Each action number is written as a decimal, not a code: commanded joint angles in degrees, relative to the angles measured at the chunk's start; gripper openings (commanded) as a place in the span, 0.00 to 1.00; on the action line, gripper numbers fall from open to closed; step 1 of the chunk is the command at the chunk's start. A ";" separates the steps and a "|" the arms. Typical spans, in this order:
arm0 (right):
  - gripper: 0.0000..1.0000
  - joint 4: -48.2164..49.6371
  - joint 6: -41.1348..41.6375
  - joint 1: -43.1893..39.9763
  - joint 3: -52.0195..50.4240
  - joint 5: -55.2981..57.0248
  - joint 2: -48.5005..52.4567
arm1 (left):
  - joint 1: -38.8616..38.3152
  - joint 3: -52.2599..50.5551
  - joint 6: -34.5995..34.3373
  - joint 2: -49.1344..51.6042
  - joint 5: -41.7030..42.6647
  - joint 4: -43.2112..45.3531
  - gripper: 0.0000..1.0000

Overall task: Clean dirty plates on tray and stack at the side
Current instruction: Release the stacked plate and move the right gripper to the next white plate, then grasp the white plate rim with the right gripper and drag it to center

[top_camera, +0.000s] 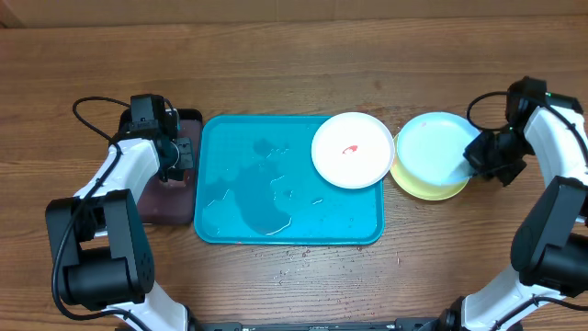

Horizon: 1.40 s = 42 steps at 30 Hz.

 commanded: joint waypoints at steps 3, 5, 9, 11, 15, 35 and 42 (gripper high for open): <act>0.04 -1.79 -0.79 0.26 -1.03 0.87 -2.25 | 0.42 -1.01 -0.61 -0.28 0.66 -0.96 0.09; 0.04 -3.15 -1.11 0.26 -1.03 -0.17 -2.25 | 0.42 -1.01 -0.61 -0.28 0.66 -0.94 0.10; 0.12 -4.31 -2.97 0.44 -1.03 -1.88 -2.25 | 0.42 -1.01 -0.63 -0.28 0.66 -0.79 0.09; 0.27 -4.28 -2.99 0.74 -1.01 -2.05 -2.25 | 0.42 -1.01 -0.61 -0.28 0.66 -0.81 0.09; 0.48 -2.97 -4.98 1.88 -1.01 -5.25 -2.25 | 0.42 -1.01 -0.63 -0.28 0.66 -0.83 0.09; 0.46 16.87 -21.79 20.13 -3.50 -13.31 -2.05 | 0.42 -1.01 -0.61 -0.28 0.68 -0.85 0.10; 0.41 19.71 -20.06 21.97 -6.45 -12.44 -2.05 | 0.42 -1.01 -0.63 -0.28 0.68 -0.87 0.10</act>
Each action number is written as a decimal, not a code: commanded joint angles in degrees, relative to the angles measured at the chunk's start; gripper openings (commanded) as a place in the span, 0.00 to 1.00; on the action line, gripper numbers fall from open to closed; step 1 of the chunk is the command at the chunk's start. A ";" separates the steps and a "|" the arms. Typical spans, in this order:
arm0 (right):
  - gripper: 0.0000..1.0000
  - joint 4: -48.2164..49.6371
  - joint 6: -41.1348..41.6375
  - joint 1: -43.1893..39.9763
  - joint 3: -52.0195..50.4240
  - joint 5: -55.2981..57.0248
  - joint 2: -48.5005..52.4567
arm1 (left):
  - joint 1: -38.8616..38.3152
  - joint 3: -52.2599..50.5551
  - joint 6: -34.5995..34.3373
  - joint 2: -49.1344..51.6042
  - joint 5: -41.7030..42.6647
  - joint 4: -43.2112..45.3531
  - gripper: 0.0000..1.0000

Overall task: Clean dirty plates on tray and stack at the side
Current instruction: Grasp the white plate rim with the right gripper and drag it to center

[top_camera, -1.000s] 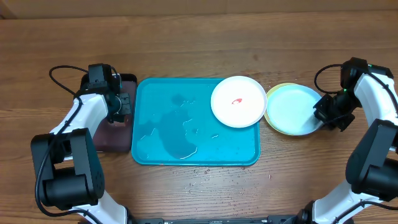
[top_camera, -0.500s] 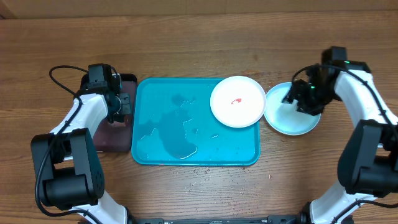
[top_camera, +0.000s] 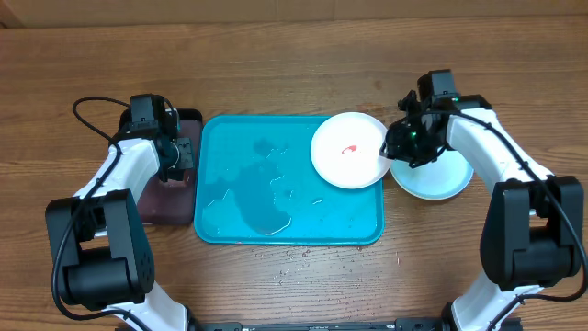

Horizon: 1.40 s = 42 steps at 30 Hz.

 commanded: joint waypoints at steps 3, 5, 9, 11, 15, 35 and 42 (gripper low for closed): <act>0.35 1.92 2.27 0.13 -2.54 1.75 -1.81 | 0.44 -1.01 -0.61 -0.28 0.66 -0.87 0.10; 0.28 2.12 2.75 0.13 -2.71 1.75 -1.81 | 0.44 -1.01 -0.61 -0.28 0.68 -0.87 0.09; 0.08 3.23 3.69 0.13 -2.71 0.57 -1.79 | 0.44 -1.01 -0.63 -0.28 0.68 -0.85 0.09; 0.04 3.91 3.72 0.15 -2.67 -0.76 -1.81 | 0.44 -1.01 -0.61 -0.28 0.66 -0.90 0.10; 0.04 4.98 3.41 0.42 -1.92 -4.26 -1.86 | 0.44 -1.01 -0.61 -0.28 0.68 -0.98 0.08; 0.04 13.97 1.53 19.39 -0.39 10.12 -1.42 | 3.17 0.57 -2.34 -7.43 -1.86 -3.54 0.04; 0.04 14.64 1.55 22.03 -0.42 10.12 -1.07 | 3.58 0.44 -2.32 -5.95 -1.25 -4.63 0.42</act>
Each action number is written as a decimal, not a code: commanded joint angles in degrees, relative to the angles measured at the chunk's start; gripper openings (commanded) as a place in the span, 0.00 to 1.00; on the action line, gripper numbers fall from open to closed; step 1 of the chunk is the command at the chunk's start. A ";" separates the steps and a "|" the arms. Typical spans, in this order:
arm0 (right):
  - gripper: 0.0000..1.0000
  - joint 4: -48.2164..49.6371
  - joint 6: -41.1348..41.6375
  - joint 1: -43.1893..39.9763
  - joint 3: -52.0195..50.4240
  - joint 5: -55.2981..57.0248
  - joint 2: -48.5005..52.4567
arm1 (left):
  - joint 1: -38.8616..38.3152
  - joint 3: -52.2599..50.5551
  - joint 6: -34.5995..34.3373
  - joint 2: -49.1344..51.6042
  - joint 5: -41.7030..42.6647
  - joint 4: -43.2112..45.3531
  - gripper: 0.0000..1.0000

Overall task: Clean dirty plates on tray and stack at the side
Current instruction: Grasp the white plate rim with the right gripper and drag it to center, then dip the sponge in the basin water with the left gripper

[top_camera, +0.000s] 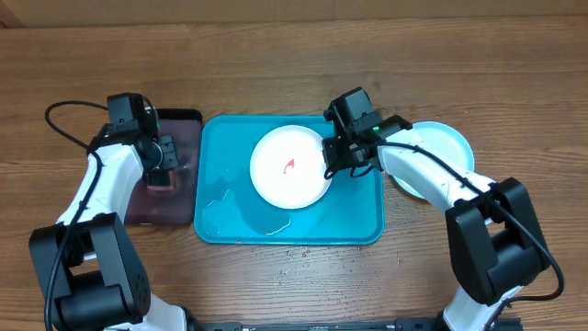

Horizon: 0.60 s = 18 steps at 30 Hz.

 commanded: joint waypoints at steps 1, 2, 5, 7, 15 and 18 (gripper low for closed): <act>0.04 0.57 -0.42 0.79 1.44 1.27 -1.07 | 0.02 0.22 -0.52 0.63 -0.17 -0.09 0.45; 0.04 0.57 -0.42 0.85 1.44 1.27 -1.07 | 0.02 0.22 -0.52 0.90 -0.17 -0.11 0.45; 0.04 0.57 -0.42 0.85 1.44 1.25 -1.07 | 0.02 0.22 -0.50 1.77 -0.35 -0.07 0.47; 0.04 0.55 -0.42 0.83 1.44 1.25 -1.07 | 0.04 0.22 -0.50 2.91 -0.48 0.22 0.47; 0.04 0.39 -0.42 0.83 1.44 1.27 -1.07 | 0.04 0.20 -0.55 7.15 -3.37 -0.37 0.04; 0.04 0.33 -0.42 0.83 1.44 1.27 -1.07 | 0.04 0.42 -1.03 7.06 -3.30 -0.09 0.04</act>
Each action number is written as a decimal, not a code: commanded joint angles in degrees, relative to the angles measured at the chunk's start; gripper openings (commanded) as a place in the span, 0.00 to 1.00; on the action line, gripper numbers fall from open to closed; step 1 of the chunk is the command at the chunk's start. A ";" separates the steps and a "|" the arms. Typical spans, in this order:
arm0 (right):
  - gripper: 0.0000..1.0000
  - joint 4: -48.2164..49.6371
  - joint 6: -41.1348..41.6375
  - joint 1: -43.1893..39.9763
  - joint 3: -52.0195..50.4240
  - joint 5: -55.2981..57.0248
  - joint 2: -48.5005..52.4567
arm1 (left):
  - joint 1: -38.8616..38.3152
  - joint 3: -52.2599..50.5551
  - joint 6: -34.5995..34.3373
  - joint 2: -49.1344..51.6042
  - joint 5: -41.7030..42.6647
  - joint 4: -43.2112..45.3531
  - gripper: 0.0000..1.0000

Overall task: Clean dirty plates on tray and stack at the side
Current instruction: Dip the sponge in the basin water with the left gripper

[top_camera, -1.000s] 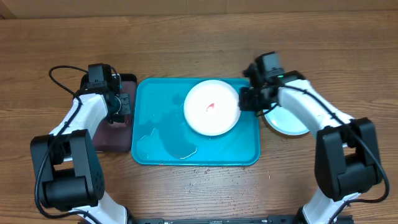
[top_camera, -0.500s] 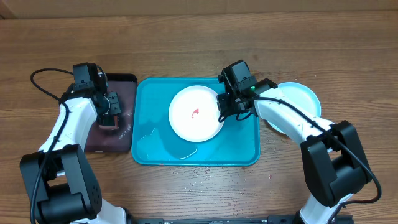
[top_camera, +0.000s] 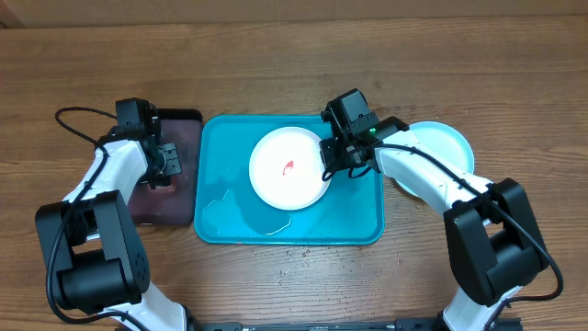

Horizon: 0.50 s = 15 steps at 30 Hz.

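Observation:
A white plate (top_camera: 287, 167) with a red smear lies flat in the middle of the teal tray (top_camera: 220, 221). My right gripper (top_camera: 328, 158) sits at the plate's right rim and appears shut on it. To the left of the tray, my left gripper (top_camera: 168, 161) hangs over a dark maroon mat (top_camera: 179, 198). A reddish-brown block shows just under its fingers, and whether they grip it is hidden. A light blue plate (top_camera: 446, 147) rests on the table right of the tray, partly covered by my right arm.
Water pools on the tray's left half (top_camera: 262, 211) and a few droplets lie on the wood in front of it. A black cable (top_camera: 78, 119) loops behind the left arm. The table's far edge runs along the top of the view.
The left gripper has shifted slightly to the right over the maroon mat. The white plate and the right gripper at its rim are almost where they were.
First the white plate lay at the tray's far right corner, with my right gripper beside the blue plate stack. Then the gripper was at the white plate's right rim. Later the plate lay in the tray's middle with the gripper still on it, as now.

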 commanded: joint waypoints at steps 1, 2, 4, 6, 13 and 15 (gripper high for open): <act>0.04 0.02 -0.42 0.26 1.44 0.57 -1.07 | 0.00 0.59 -0.68 1.16 -0.70 -0.24 0.04; 0.04 -0.04 -0.42 0.26 1.44 0.57 -1.07 | 0.04 0.79 -1.33 1.01 -0.61 -0.46 0.04; 0.04 -0.15 -0.44 0.26 1.44 0.57 -1.07 | 0.17 0.85 -2.45 0.11 0.17 -0.63 0.04; 0.04 -0.15 -0.44 0.26 1.44 0.57 -1.07 | 0.79 0.85 -2.45 -1.66 3.30 -0.61 0.04; 0.04 -0.37 -0.42 0.26 1.44 0.57 -1.07 | 6.69 0.83 4.44 -9.62 21.99 -2.32 0.04; 0.04 -0.33 -0.44 0.26 1.44 0.57 -1.07 | 9.18 0.52 5.75 -11.63 26.36 -3.13 0.04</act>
